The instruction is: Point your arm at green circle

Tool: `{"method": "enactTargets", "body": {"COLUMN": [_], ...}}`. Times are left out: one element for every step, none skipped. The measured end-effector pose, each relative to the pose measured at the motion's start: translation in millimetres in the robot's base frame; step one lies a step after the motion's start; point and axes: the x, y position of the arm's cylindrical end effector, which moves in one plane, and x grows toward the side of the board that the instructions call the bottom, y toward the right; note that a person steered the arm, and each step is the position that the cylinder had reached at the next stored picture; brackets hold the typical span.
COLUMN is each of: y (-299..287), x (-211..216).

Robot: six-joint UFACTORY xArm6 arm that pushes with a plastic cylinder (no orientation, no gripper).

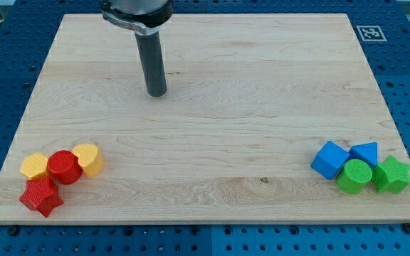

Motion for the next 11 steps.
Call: {"method": "enactTargets", "body": {"y": [0.0,6.5,23.9,39.5,49.8,52.0,52.0,52.6,80.9,129.5,160.8], "x": [0.0,17.7,47.1,69.5,90.0,109.3,110.9,114.3,134.2,169.5,187.2]}}
